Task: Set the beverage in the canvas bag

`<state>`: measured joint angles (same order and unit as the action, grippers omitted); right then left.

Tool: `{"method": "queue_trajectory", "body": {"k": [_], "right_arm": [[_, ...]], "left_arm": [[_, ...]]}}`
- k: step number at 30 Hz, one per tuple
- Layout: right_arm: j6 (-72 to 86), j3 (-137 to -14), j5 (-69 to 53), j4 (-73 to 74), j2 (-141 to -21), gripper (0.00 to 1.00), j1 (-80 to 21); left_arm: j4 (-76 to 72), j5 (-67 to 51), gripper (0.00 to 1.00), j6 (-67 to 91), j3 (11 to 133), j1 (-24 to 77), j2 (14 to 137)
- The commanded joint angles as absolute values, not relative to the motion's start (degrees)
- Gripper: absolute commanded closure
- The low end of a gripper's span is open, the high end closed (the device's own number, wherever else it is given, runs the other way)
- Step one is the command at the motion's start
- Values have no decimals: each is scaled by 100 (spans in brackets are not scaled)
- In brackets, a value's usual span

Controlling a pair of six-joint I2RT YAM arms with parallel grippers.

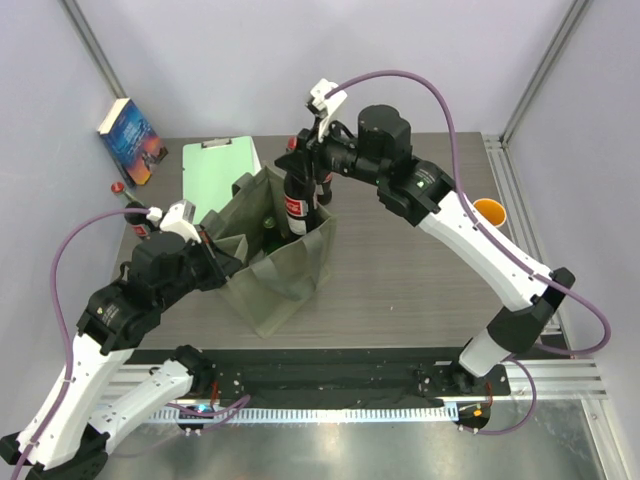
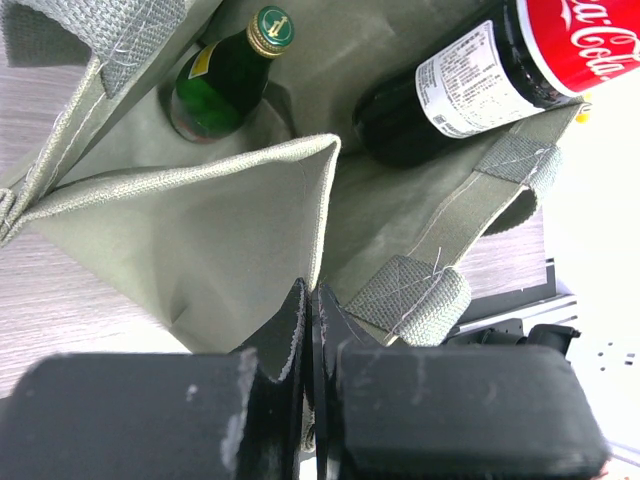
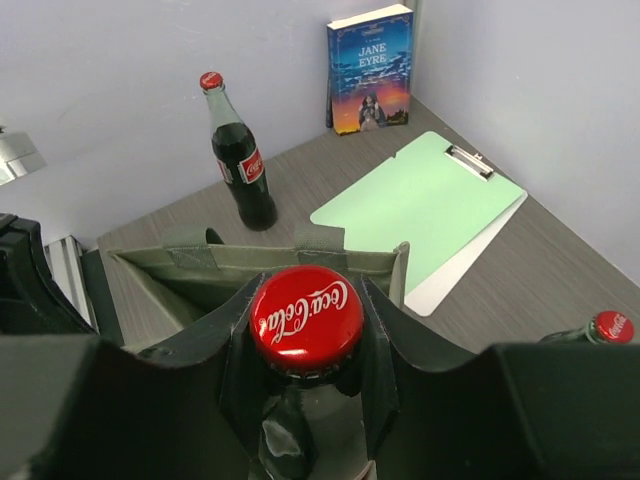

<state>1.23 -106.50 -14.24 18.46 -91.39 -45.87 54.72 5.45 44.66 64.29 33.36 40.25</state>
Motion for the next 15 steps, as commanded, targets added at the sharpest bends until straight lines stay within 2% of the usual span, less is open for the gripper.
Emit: {"method": "queue_trajectory", "body": {"k": [1,15], "right_arm": [[-263,-10540,-1415,299,-8219,99,-4588],[-817,-9449,-1626,79,-8174,99,-4597]], "left_arm": [[5458,492,100,4500,6574,3357,4017],[5555,519,100,4518,6548,3357,3955]]}}
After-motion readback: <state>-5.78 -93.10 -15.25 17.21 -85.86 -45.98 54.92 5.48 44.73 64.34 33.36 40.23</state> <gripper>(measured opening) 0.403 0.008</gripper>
